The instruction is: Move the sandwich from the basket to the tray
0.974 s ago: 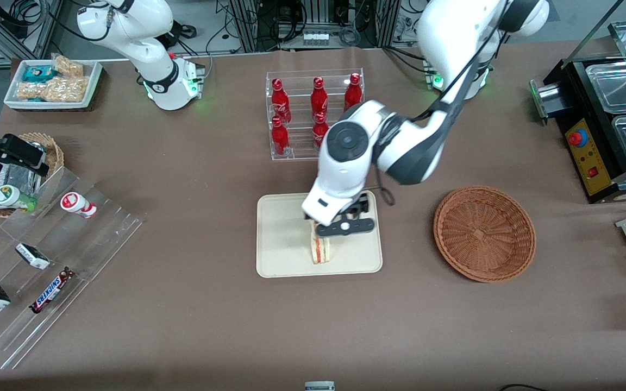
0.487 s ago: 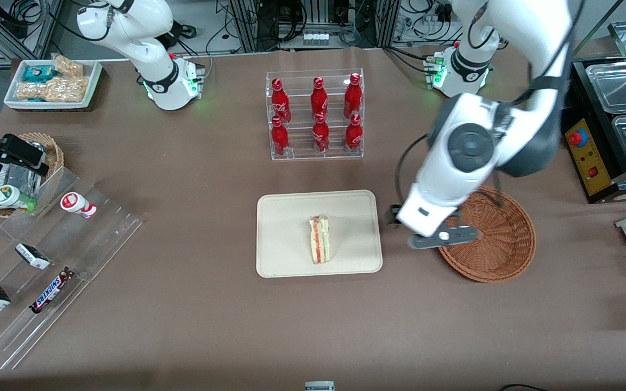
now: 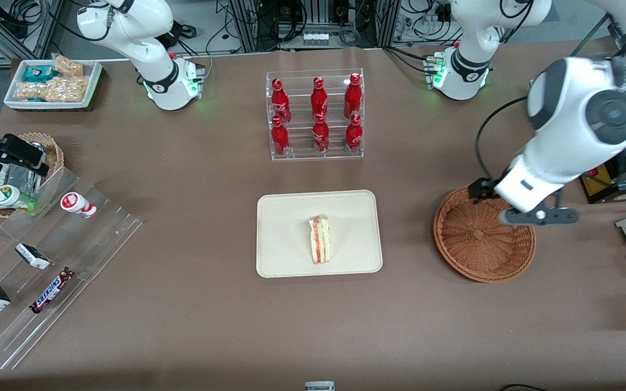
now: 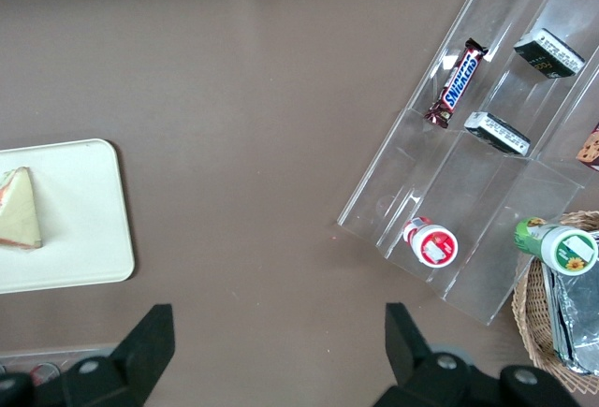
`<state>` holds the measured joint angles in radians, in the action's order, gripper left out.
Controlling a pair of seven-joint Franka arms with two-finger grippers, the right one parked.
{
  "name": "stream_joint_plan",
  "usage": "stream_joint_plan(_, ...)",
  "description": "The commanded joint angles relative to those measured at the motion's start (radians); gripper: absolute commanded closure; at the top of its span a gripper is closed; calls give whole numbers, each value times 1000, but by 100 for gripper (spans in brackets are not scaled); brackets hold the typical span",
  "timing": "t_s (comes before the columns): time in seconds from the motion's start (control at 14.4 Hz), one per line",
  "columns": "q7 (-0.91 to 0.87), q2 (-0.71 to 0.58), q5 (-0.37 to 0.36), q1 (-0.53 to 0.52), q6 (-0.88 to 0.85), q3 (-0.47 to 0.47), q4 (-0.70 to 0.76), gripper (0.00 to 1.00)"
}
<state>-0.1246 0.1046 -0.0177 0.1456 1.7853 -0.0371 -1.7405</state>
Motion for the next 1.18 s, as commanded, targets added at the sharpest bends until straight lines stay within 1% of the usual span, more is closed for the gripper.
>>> stream_joint_plan(0.0,113,-63,4,-21,-53,37,-21,0)
stream_joint_plan(0.28,209,-88,28,-21,-119,89,53,0)
stream_joint_plan(0.49,217,-88,27,-15,-199,89,128,0)
stream_joint_plan(0.7,218,-120,7,-20,-208,91,130,0)
stream_joint_plan(0.83,215,-143,7,-24,-207,92,121,0)
stream_joint_plan(1.11,207,-140,12,-24,-208,92,121,0)
